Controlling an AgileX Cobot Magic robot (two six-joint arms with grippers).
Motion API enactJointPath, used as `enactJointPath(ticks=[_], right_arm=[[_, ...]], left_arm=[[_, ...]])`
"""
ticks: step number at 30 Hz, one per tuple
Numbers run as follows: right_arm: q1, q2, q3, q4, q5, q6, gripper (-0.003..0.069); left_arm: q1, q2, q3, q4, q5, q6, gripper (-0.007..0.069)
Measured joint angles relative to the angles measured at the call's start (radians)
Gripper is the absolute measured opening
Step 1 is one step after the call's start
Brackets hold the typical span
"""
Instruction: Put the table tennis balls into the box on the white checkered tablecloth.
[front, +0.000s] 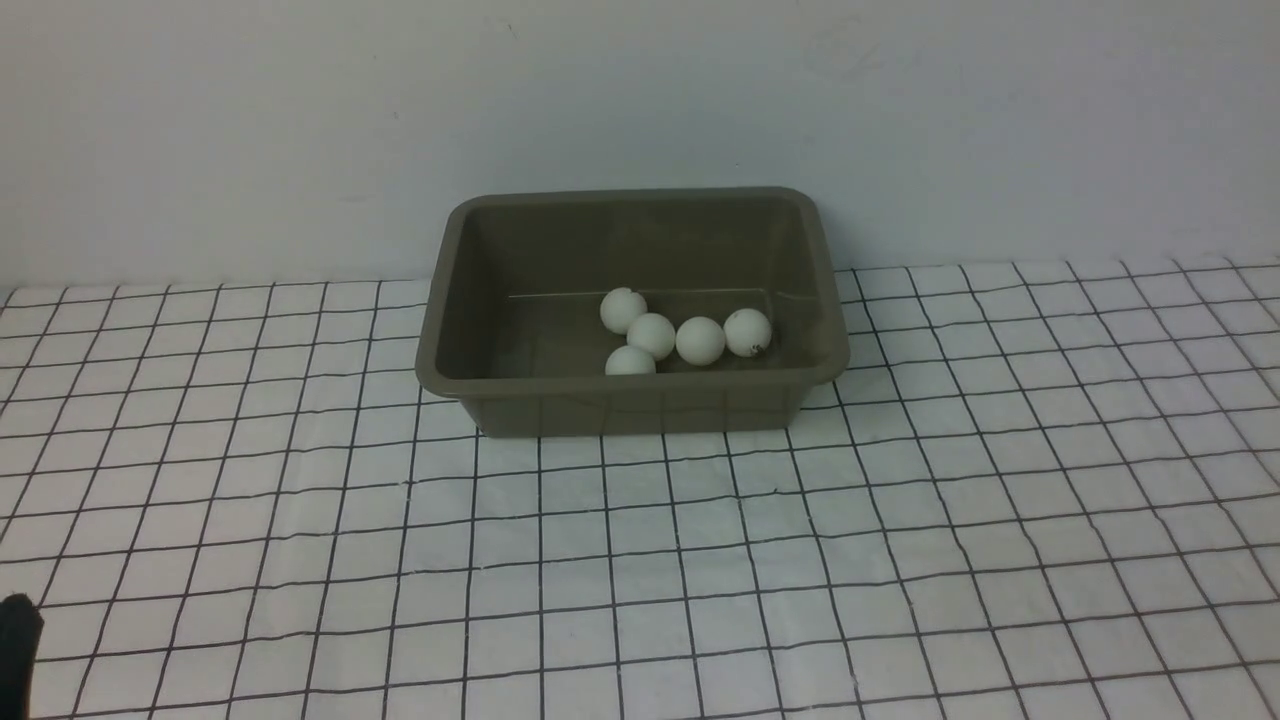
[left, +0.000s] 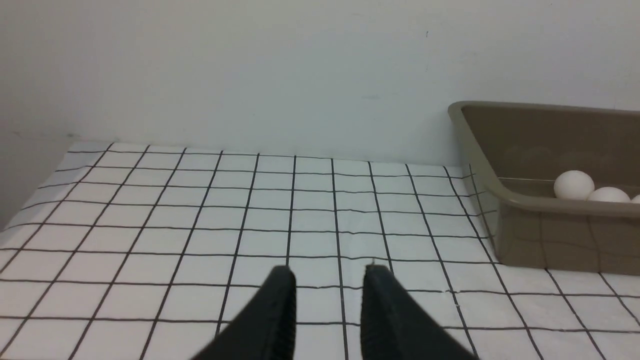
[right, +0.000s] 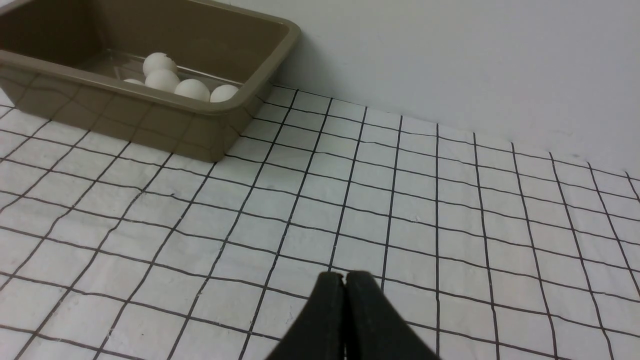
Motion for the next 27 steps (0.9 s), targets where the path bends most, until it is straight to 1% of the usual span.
enactJointPath(ticks=[4, 9, 14, 27], right_arm=[[0.000, 0.000, 0.000, 0.000, 0.001, 0.000, -0.0018], [0.000, 0.000, 0.000, 0.000, 0.001, 0.000, -0.0018], [0.000, 0.000, 0.000, 0.000, 0.001, 0.000, -0.0018], [0.000, 0.000, 0.000, 0.000, 0.001, 0.000, -0.0018]], left_arm=[[0.000, -0.077, 0.025, 0.000, 0.031, 0.000, 0.0174], [0.000, -0.216, 0.025, 0.035, 0.165, 0.016, 0.0174], [0.000, -0.241, 0.025, 0.047, 0.263, 0.022, 0.0174], [0.000, -0.241, 0.025, 0.047, 0.269, 0.025, 0.0174]])
